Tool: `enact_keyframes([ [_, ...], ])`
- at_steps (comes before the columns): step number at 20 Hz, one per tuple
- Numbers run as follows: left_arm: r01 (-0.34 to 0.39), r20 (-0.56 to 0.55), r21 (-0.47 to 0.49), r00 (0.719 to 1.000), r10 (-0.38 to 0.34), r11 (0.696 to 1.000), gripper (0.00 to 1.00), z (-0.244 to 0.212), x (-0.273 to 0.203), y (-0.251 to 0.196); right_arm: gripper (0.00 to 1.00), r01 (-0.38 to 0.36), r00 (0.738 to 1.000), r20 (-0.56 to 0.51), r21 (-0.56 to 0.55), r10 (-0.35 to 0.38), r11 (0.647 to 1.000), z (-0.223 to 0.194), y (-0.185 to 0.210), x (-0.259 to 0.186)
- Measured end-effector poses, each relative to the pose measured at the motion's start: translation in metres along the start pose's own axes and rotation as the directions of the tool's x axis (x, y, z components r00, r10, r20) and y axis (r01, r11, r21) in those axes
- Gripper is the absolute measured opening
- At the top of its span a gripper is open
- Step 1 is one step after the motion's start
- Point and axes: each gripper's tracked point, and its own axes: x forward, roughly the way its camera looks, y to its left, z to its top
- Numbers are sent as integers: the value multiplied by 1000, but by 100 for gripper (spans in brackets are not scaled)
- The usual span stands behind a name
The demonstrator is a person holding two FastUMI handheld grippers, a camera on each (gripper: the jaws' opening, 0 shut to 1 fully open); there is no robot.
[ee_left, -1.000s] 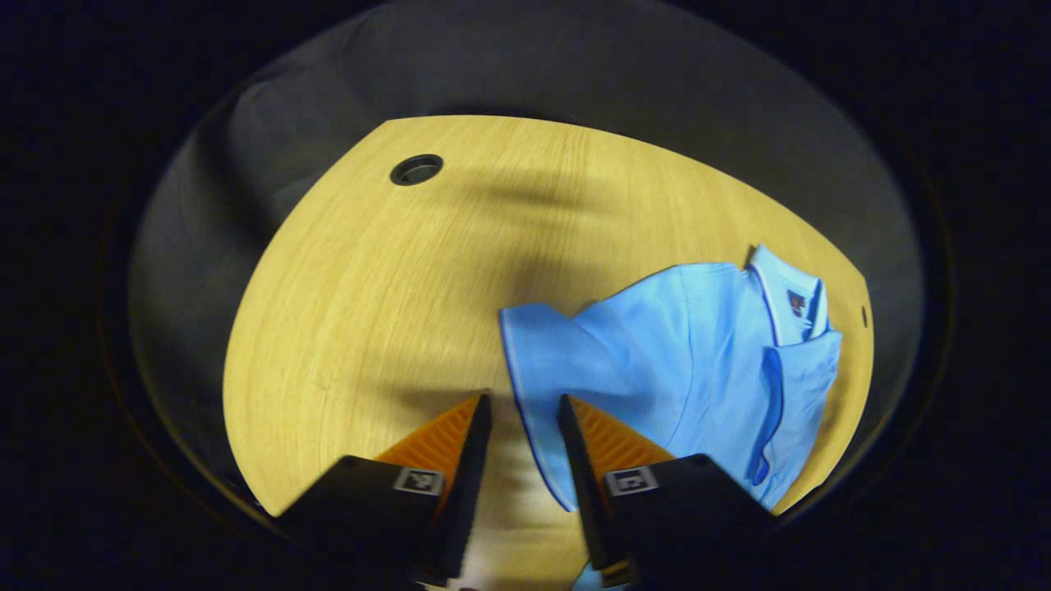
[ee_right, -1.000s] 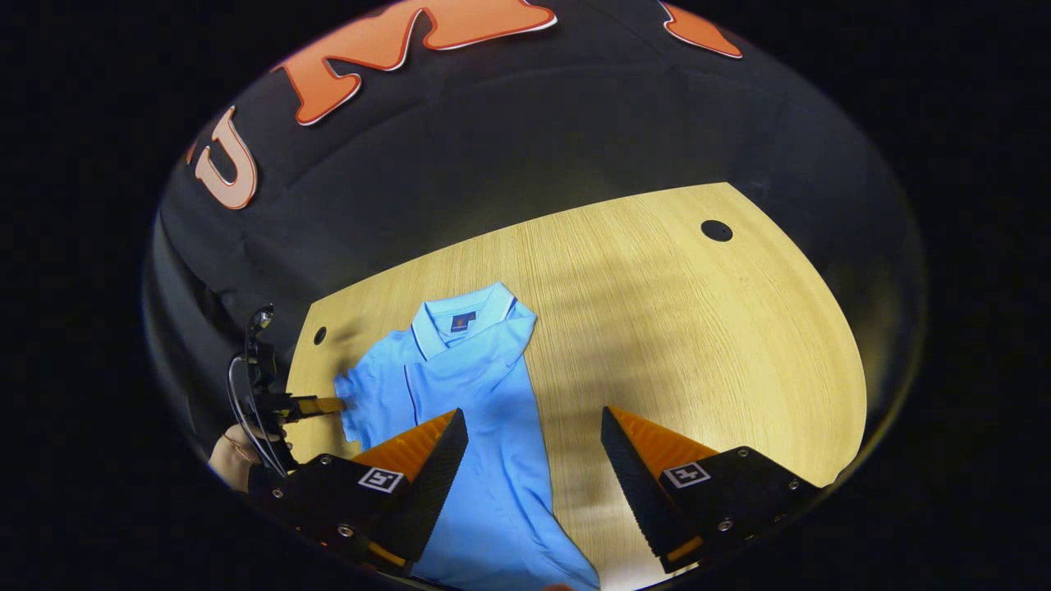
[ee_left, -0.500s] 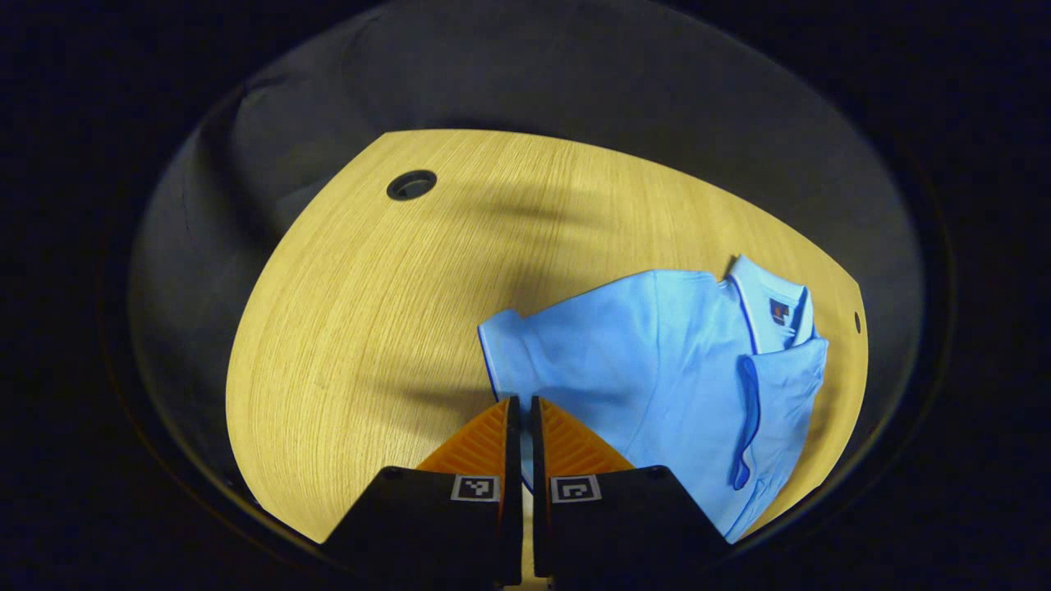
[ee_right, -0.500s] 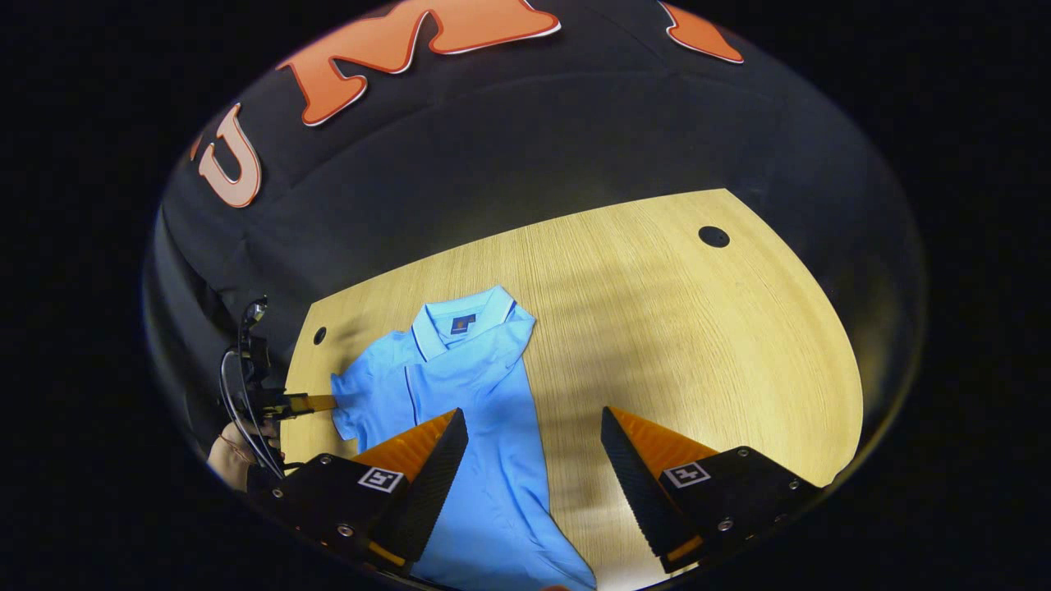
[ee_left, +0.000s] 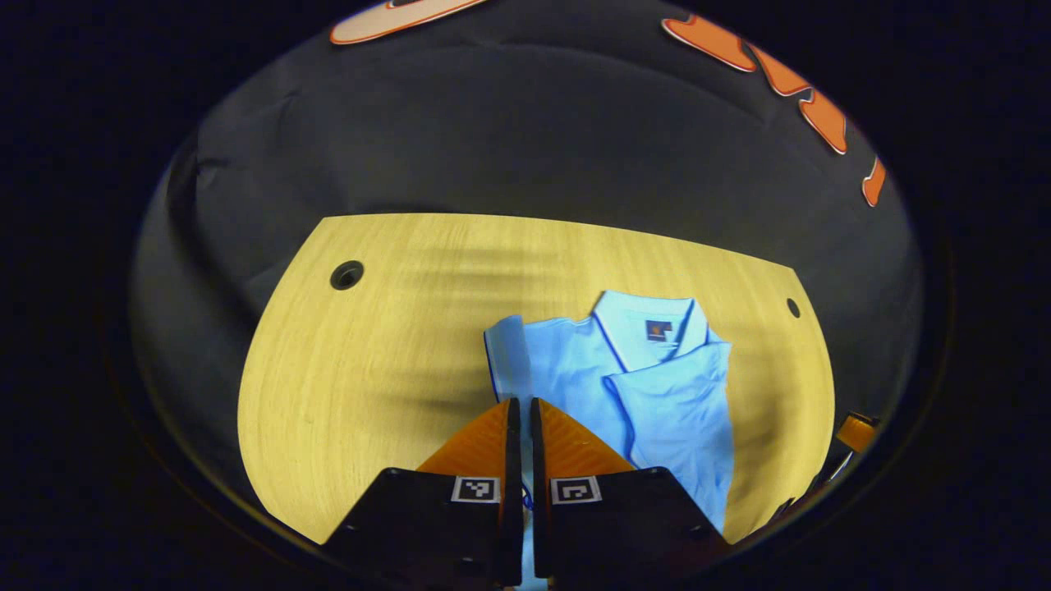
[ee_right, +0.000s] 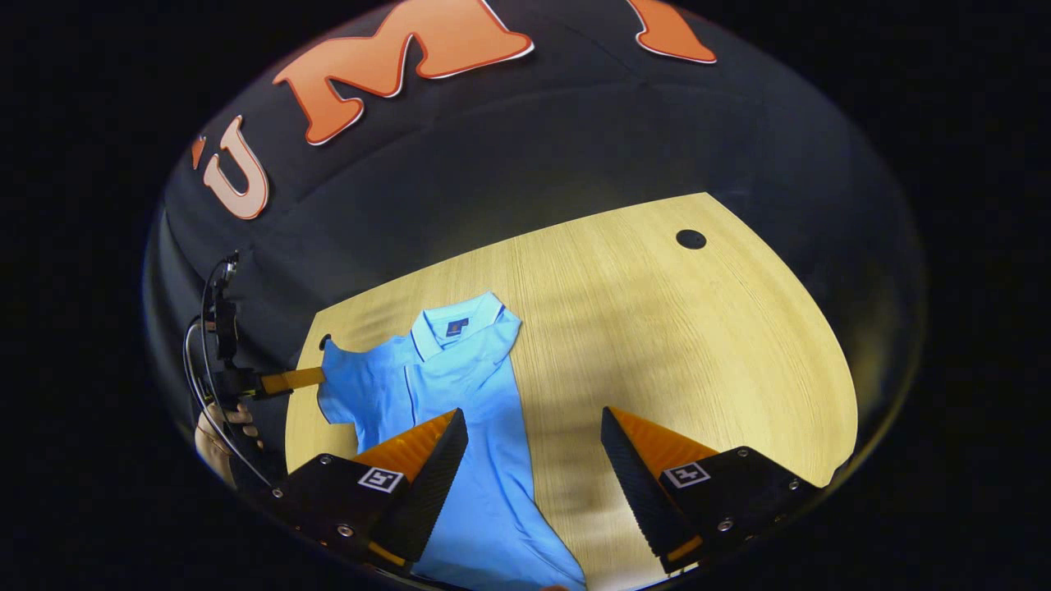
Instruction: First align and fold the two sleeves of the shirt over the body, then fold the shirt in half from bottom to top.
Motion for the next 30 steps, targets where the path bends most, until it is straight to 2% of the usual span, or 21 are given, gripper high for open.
enact_keyframes([
  [3,30,8,50,999,-31,998,9,5,0,-40,99,16,1000,5,20,-16,1000,-4,-19,-9],
  [9,144,-34,98,989,-141,985,9,-11,22,-139,99,63,998,-13,80,-63,995,-26,-63,-21],
  [12,164,-50,133,986,-159,977,10,-19,33,-161,99,85,996,-24,88,-83,992,-32,-75,-26],
  [13,176,-47,130,984,-171,976,14,-20,36,-168,99,84,996,-31,85,-81,993,-34,-75,-26],
  [14,194,-48,121,981,-189,974,14,-24,39,-174,99,84,996,-36,85,-81,993,-37,-76,-26],
  [18,195,-38,114,981,-192,974,76,-24,28,-168,99,80,996,-46,78,-77,994,-42,-70,-25],
  [20,178,-26,117,984,-176,977,97,-24,20,-156,99,70,997,-50,74,-66,995,-43,-63,-23],
  [21,159,-19,109,987,-158,981,100,-24,16,-145,99,66,997,-54,69,-62,995,-44,-59,-22],
  [26,126,2,67,992,-127,990,100,-33,-7,-106,99,44,996,-73,21,-42,999,-52,-37,-19],
  [30,102,-14,36,995,-101,994,100,-67,-36,-63,99,36,992,-120,-68,-44,997,-75,-21,-18],
])
